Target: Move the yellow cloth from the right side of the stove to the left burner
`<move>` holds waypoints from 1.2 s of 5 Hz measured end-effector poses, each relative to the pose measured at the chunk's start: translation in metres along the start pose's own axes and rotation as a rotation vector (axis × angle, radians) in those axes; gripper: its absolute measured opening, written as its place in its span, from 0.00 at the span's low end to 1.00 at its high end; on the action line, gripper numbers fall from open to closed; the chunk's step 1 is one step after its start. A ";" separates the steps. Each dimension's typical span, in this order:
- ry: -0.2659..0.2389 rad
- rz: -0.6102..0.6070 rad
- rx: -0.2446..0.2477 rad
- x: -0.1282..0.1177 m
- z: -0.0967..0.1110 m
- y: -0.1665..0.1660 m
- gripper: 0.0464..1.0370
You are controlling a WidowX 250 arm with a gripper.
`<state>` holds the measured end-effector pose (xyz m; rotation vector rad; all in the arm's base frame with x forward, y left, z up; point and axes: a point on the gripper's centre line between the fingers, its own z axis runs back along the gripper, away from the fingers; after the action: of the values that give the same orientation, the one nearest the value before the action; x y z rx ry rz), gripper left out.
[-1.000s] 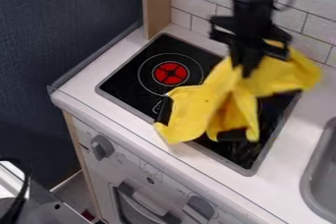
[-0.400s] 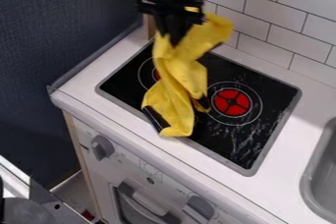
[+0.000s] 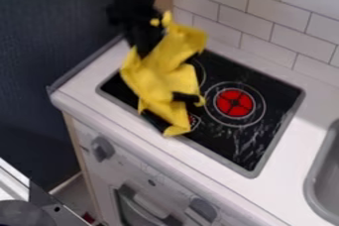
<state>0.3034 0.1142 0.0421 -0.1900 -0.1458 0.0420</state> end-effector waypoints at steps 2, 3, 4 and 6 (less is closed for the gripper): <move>0.014 0.041 -0.024 -0.031 -0.040 0.009 0.05; -0.024 0.027 -0.019 -0.034 -0.025 0.005 0.22; -0.053 -0.018 -0.023 -0.033 -0.003 -0.003 0.50; 0.079 0.059 0.108 -0.036 0.015 -0.012 0.98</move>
<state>0.2658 0.1033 0.0544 -0.0879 -0.0587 0.1009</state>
